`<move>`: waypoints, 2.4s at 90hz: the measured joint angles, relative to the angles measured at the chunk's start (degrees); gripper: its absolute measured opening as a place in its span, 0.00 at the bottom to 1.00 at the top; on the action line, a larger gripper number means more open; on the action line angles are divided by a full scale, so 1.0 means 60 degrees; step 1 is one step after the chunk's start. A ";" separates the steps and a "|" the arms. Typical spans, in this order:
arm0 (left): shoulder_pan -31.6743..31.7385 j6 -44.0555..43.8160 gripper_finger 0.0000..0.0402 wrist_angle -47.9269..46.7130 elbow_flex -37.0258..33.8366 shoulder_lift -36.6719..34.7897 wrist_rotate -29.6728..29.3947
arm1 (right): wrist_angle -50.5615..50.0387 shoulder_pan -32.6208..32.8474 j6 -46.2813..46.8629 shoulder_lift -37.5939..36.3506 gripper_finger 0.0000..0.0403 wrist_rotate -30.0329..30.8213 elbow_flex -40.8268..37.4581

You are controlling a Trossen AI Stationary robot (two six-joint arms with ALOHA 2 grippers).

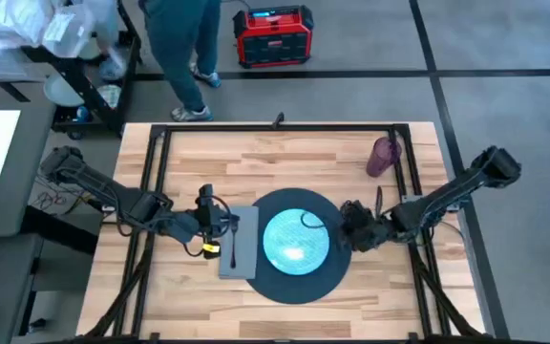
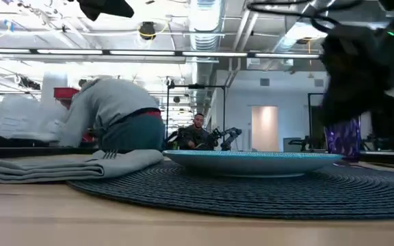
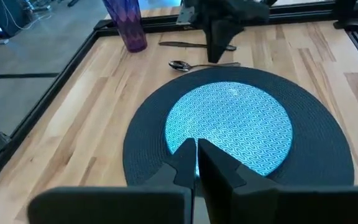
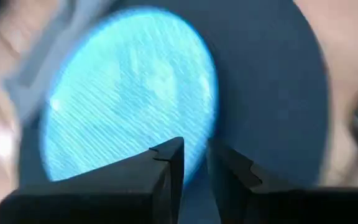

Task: Set table place
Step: Put the black table knife on the tablemat to the right side of the blue plate

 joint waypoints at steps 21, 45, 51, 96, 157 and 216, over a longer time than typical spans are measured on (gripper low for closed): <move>0.0004 -0.0169 0.00 0.0154 -0.0001 0.0000 0.0008 | -0.7518 -0.0516 0.2601 0.1121 0.02 -0.0434 0.2329; 0.0051 -0.0060 0.00 0.0525 -0.0004 0.0000 0.0022 | -0.8163 -0.0633 0.2582 0.1603 0.03 -0.1902 0.2065; 0.0051 0.0032 0.00 0.0640 0.0000 0.0000 0.0027 | -0.8022 -0.0682 0.2727 0.1604 0.04 -0.2002 0.1841; -0.0025 -0.0112 0.00 0.0498 -0.0004 0.0000 0.0311 | -0.7758 -0.1672 0.2951 0.1048 0.41 -0.3415 0.1516; -0.0251 -0.0102 0.00 0.0769 -0.0004 0.0000 0.0891 | -0.5995 -0.2832 0.4247 0.0517 0.43 -0.4316 0.0018; -0.0251 0.0058 0.00 0.0761 -0.0007 0.0000 0.0885 | -0.5141 -0.3102 0.4670 0.0562 0.36 -0.4128 -0.0801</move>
